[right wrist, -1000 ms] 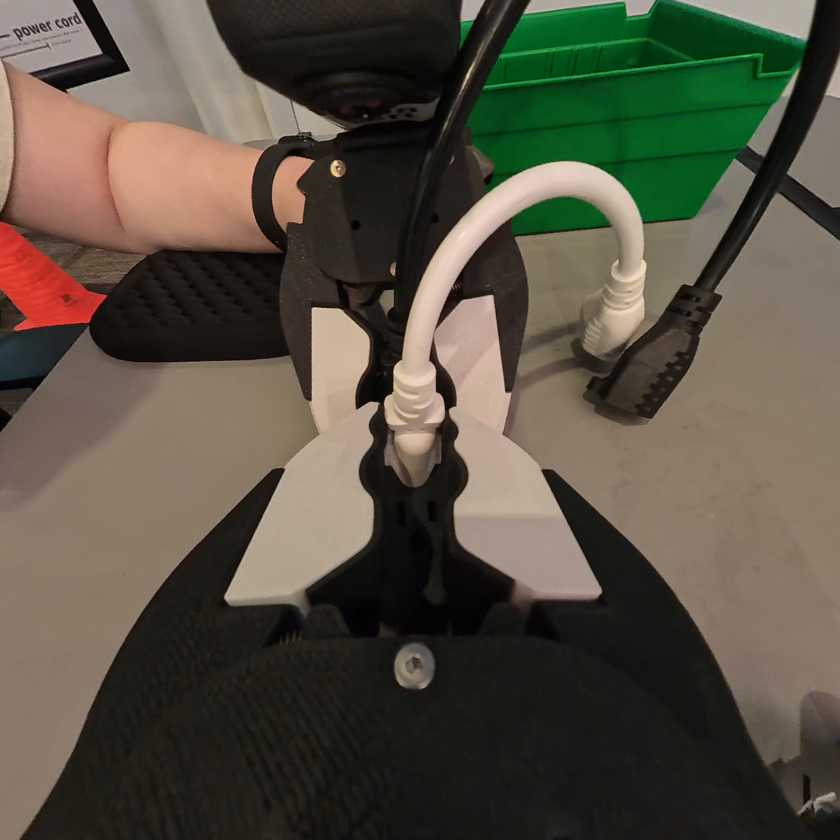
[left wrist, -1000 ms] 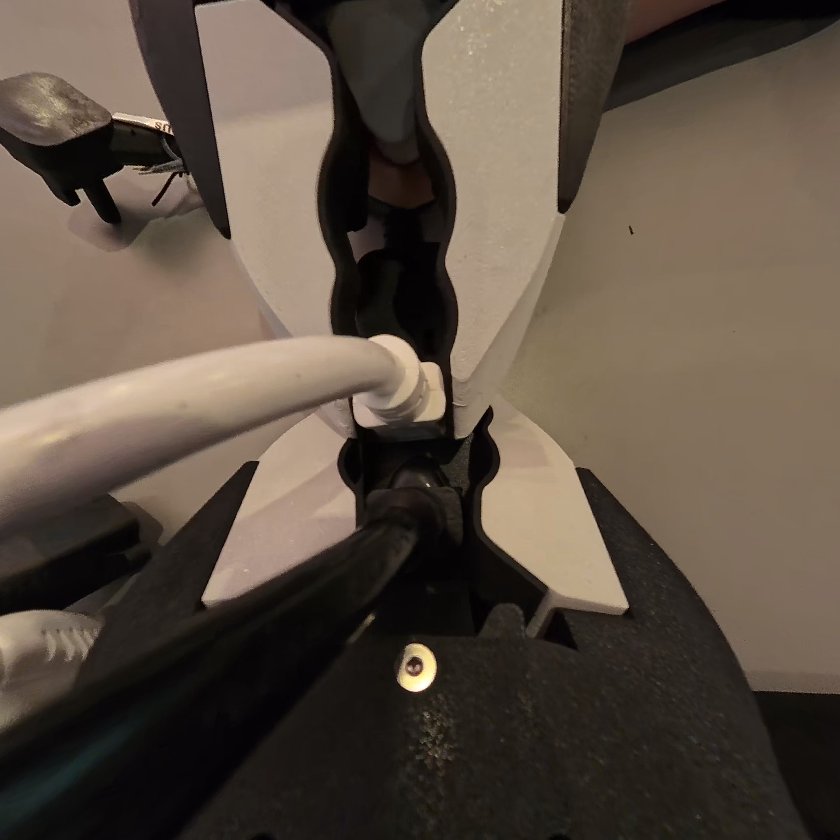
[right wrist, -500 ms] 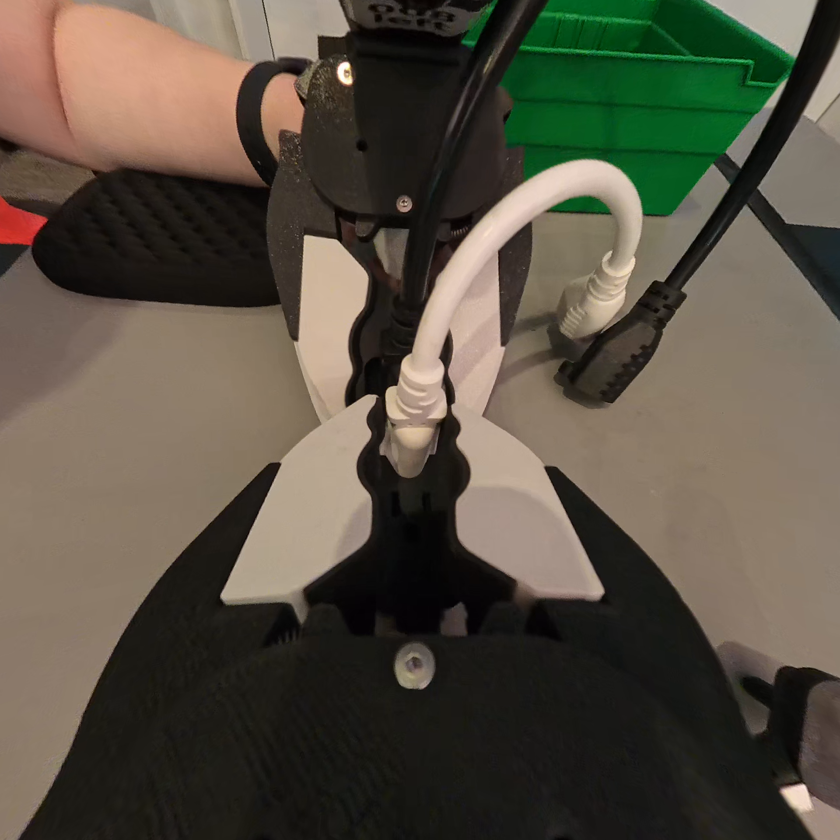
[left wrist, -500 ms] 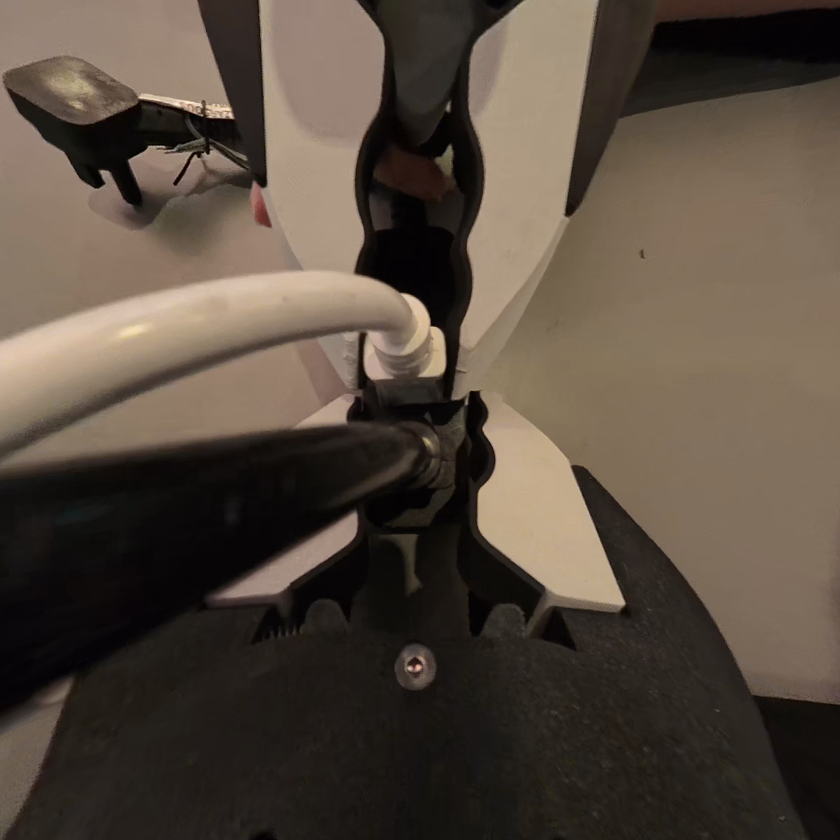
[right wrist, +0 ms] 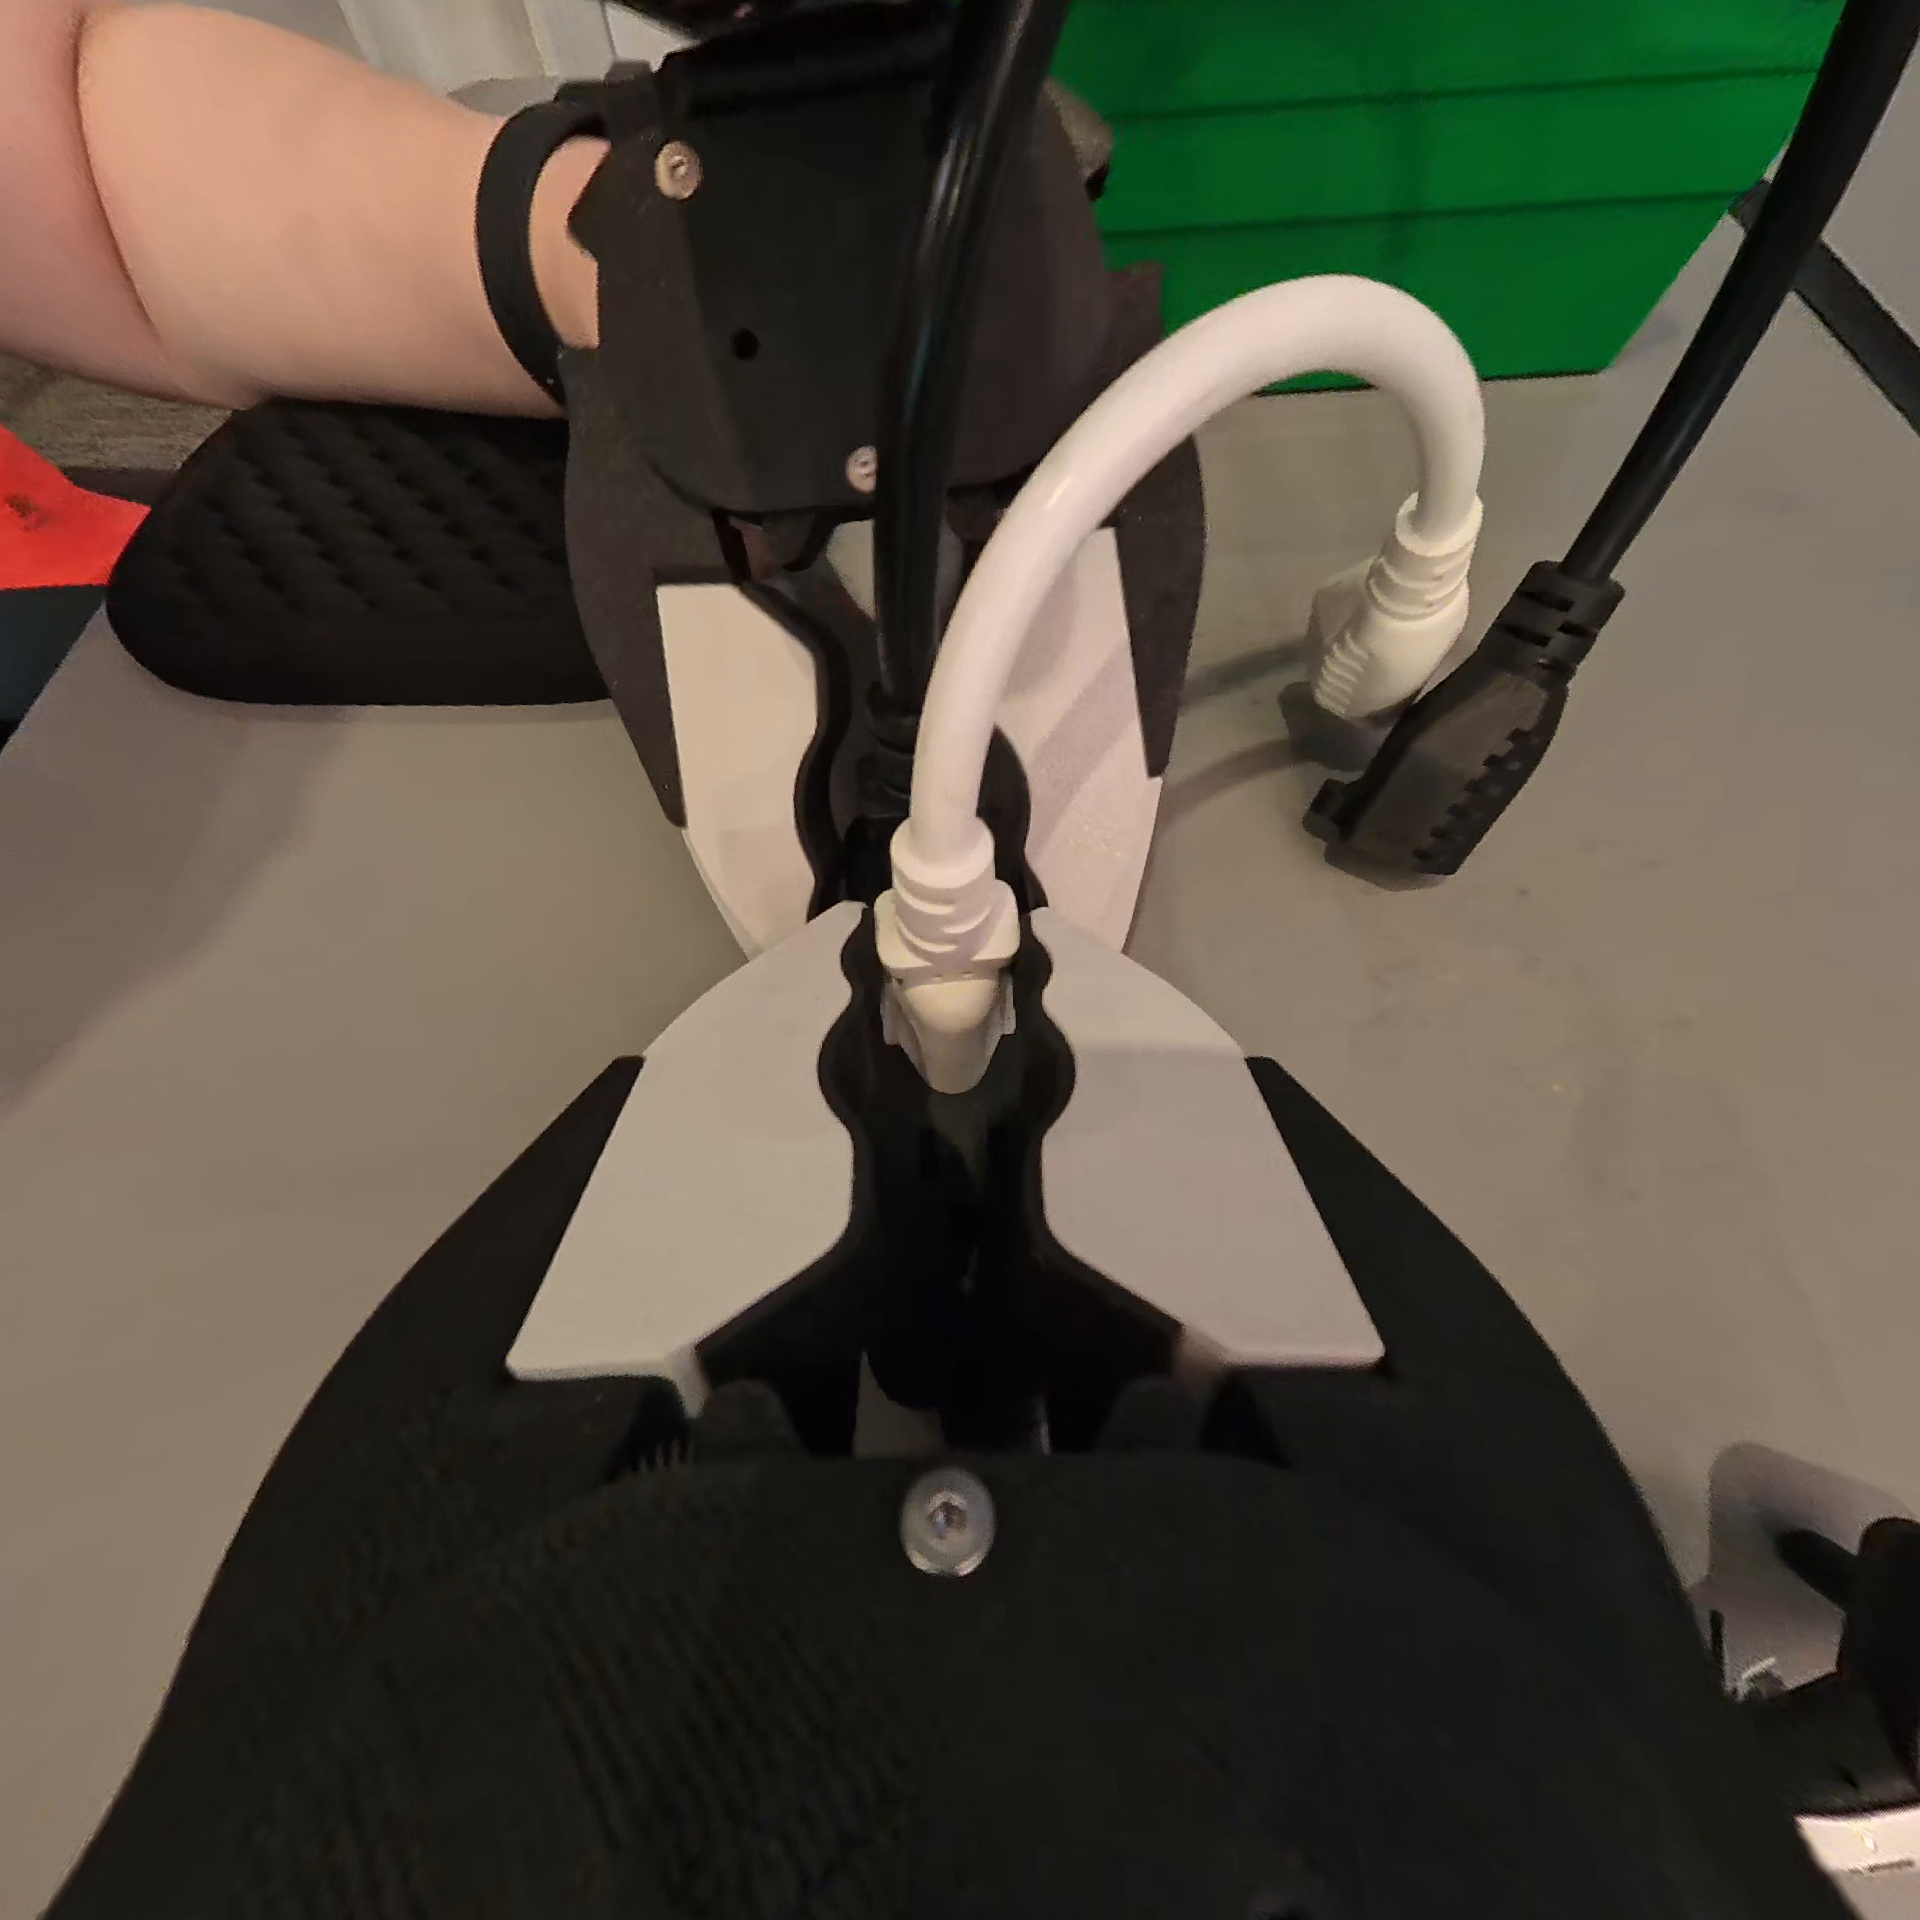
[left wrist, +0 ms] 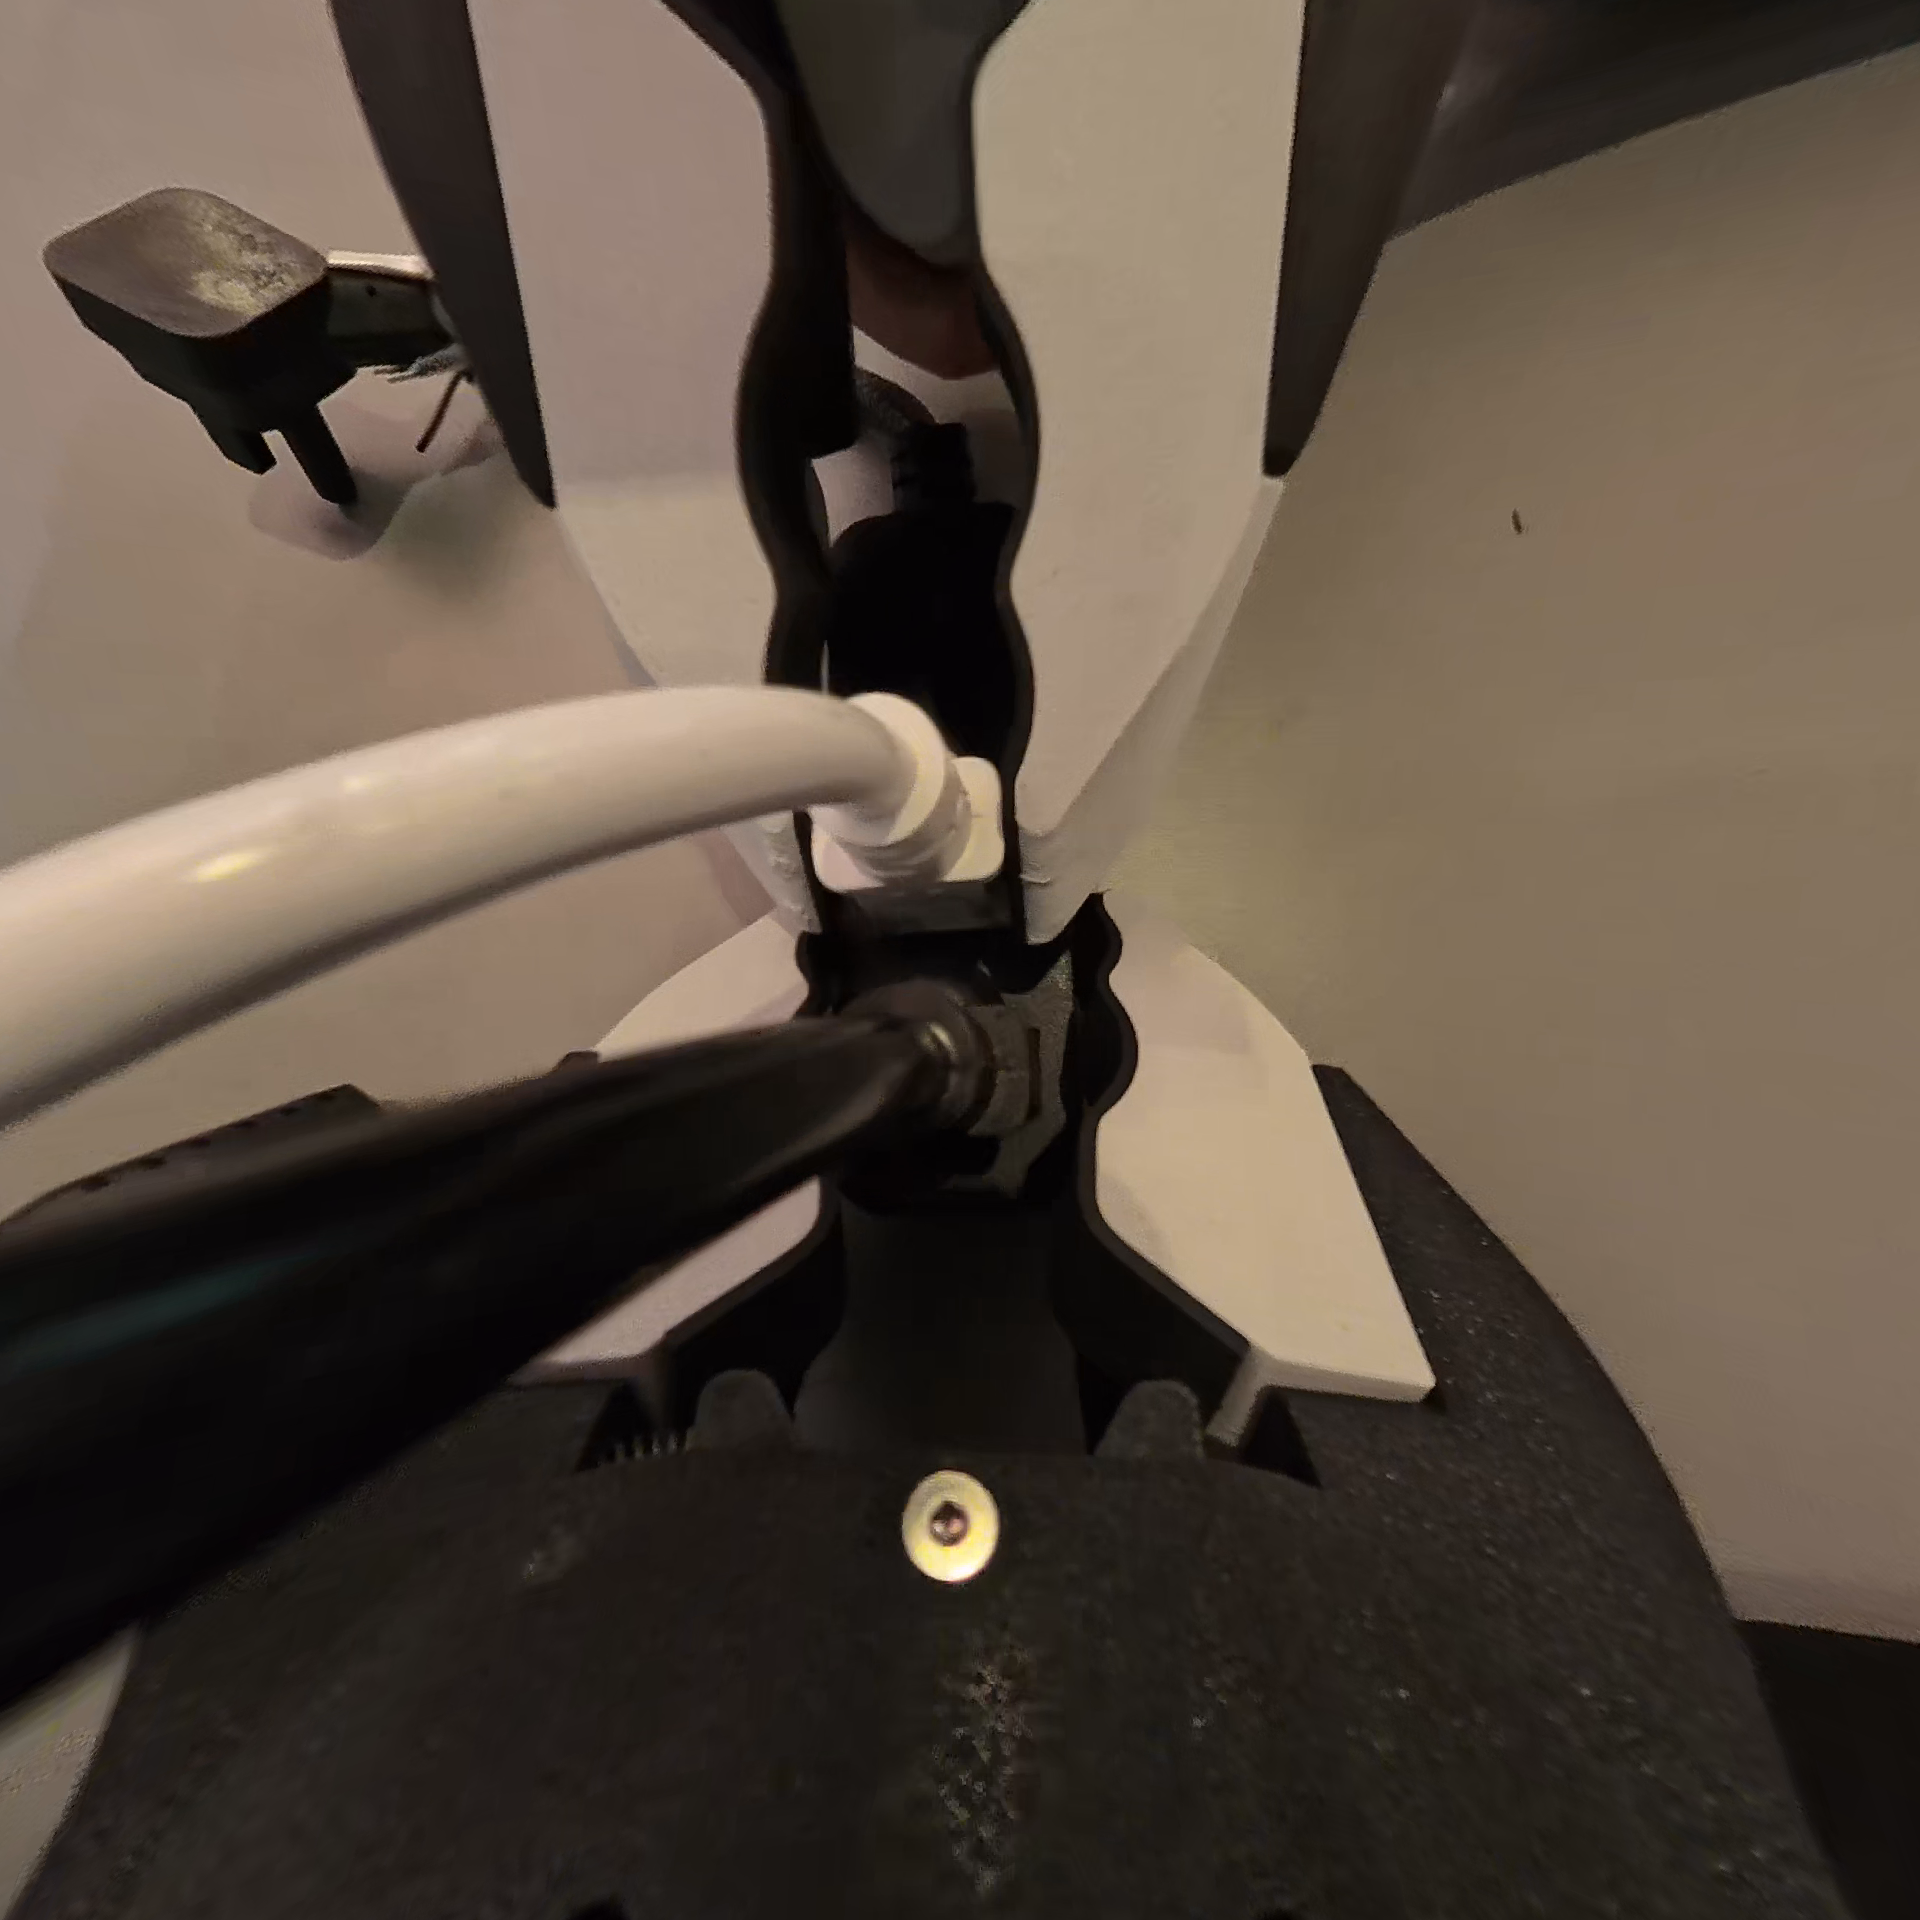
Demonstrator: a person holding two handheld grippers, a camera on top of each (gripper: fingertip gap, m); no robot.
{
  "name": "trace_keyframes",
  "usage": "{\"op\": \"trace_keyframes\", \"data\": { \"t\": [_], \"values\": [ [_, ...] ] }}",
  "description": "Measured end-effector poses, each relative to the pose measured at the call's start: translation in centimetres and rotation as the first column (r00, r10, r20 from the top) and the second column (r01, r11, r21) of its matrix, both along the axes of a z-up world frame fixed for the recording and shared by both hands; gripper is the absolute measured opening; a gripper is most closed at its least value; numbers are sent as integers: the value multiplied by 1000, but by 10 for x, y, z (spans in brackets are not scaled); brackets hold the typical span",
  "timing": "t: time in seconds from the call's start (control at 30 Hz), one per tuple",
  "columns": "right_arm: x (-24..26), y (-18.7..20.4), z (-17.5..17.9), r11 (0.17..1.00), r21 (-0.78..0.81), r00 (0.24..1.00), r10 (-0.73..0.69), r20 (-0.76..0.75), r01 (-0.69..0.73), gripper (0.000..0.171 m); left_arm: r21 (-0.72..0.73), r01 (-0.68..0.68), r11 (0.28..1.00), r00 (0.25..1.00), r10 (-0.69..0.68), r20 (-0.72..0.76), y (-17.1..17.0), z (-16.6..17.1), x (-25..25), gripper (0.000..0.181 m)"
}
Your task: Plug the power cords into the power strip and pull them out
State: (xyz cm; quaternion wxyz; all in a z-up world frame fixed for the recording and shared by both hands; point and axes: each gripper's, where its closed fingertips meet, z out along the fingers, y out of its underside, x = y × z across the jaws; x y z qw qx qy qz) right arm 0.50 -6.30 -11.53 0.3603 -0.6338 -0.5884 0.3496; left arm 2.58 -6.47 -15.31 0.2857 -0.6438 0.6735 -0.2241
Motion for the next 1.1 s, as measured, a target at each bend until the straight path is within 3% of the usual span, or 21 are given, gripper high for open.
{"op": "trace_keyframes", "data": {
  "t": [0.03, 1.1],
  "values": [
    [-1, -2, 0, 1000, -9, 1000, 2, -8, -2, 25, -2, 13, 1000, 1000, -13, -2, -2, -2, 0, 46],
    [-6, -5, 1, 1000, 12, 998, 14, -60, -14, 24, -29, 22, 999, 999, -21, 33, -4, -3, 2, 42]
  ]
}}
